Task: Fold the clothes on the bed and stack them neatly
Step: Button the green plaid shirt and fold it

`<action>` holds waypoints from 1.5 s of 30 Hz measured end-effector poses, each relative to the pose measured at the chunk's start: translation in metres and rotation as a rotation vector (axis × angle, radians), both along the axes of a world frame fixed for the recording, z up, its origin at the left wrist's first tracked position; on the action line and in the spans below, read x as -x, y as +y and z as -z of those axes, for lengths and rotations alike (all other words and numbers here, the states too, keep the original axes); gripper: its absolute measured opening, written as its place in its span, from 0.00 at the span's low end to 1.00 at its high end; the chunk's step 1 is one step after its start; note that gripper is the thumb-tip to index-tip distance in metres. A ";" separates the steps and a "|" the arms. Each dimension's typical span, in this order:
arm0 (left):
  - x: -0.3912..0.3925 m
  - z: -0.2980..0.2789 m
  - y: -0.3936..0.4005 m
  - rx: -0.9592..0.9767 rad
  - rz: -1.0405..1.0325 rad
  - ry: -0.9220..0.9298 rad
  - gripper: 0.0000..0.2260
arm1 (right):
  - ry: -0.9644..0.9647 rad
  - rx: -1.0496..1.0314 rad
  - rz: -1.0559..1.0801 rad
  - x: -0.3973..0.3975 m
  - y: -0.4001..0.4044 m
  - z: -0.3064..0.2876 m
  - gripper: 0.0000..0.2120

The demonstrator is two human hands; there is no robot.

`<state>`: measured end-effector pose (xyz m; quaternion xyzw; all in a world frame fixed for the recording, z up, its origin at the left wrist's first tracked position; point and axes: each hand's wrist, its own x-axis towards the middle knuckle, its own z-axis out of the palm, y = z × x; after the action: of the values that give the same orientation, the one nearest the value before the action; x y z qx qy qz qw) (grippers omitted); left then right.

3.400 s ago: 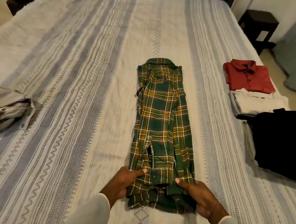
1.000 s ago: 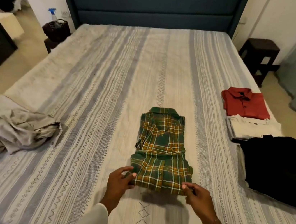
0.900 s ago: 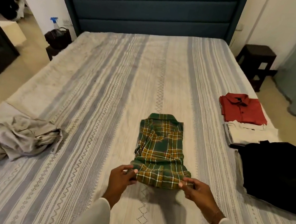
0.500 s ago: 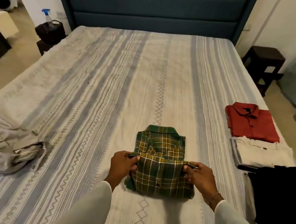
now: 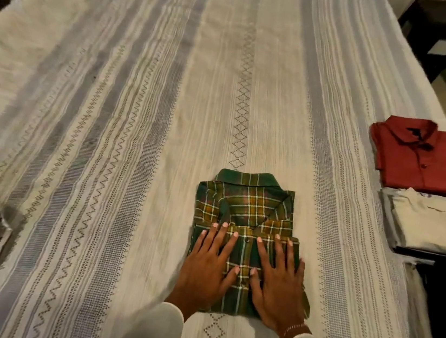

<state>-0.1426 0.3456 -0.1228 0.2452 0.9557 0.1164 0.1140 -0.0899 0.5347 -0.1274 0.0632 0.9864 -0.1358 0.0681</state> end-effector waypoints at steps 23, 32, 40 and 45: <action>-0.056 0.012 -0.070 0.086 0.175 0.003 0.38 | -0.016 -0.021 -0.270 -0.061 0.033 0.012 0.49; -0.045 -0.060 -0.072 -0.327 -0.150 -0.162 0.26 | 0.005 0.558 0.037 -0.053 0.056 -0.089 0.23; 0.048 -0.087 -0.022 -0.808 -0.658 -0.150 0.10 | 0.198 0.916 0.640 0.028 0.040 -0.105 0.16; 0.093 -0.042 -0.004 -0.381 -0.718 -0.158 0.26 | 0.128 0.681 0.754 0.072 0.038 -0.059 0.18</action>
<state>-0.2358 0.3413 -0.0813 -0.0969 0.9302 0.3419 0.0919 -0.1619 0.5729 -0.0681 0.3804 0.7971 -0.4681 -0.0293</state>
